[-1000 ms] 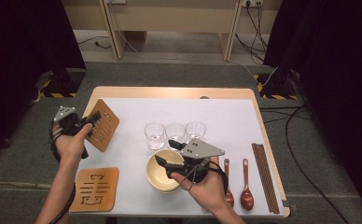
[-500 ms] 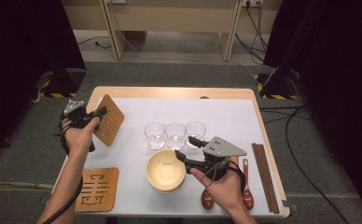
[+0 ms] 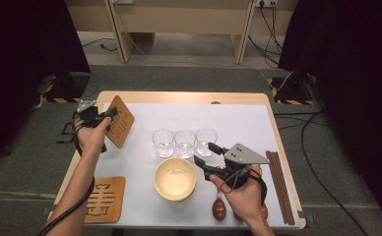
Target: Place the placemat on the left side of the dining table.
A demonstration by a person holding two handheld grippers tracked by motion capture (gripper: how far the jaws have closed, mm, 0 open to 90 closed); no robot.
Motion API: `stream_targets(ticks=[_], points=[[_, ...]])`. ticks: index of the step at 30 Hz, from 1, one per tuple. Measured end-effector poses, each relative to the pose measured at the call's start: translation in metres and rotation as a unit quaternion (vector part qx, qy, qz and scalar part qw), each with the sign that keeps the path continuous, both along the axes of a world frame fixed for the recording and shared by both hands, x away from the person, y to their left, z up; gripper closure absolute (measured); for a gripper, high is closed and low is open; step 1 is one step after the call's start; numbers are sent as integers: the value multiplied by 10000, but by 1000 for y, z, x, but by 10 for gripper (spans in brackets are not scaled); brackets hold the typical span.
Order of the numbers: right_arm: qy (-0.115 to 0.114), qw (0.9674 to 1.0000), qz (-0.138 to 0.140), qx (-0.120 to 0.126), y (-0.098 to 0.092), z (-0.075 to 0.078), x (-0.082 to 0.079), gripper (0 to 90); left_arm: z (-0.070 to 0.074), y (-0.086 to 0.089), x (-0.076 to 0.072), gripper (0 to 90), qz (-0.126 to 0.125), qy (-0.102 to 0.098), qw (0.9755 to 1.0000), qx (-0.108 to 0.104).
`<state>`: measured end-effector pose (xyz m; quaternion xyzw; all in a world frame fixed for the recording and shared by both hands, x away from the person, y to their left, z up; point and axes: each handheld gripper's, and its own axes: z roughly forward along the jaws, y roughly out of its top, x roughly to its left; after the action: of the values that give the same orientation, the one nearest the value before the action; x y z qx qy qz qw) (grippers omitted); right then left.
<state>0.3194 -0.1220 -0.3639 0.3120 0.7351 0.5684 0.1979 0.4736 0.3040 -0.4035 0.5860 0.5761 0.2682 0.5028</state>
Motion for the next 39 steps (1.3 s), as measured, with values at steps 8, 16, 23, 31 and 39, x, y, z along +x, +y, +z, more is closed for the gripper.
stream_targets(ticks=[8, 16, 23, 31, 39], points=[[63, 10000, -41, -12, -2, -3, 2, 381, -4, -2, 15, 856, 101, 66, 9999, -42], [75, 9999, -71, 12, -5, -4, 4, 382, -16, -7, 30, 855, 169, 218, 9996, -114], [75, 9999, -112, 33, -8, -2, 5, 384, -26, -12, 36, 854, 208, 330, 9990, -235], [99, 9999, -119, 72, -8, -3, 6, 384, -32, -9, 40, 845, 273, 456, 9977, -410], [84, 9999, -125, 52, -9, -3, 6, 384, -38, 14, 45, 726, 356, 804, 9955, -362]])
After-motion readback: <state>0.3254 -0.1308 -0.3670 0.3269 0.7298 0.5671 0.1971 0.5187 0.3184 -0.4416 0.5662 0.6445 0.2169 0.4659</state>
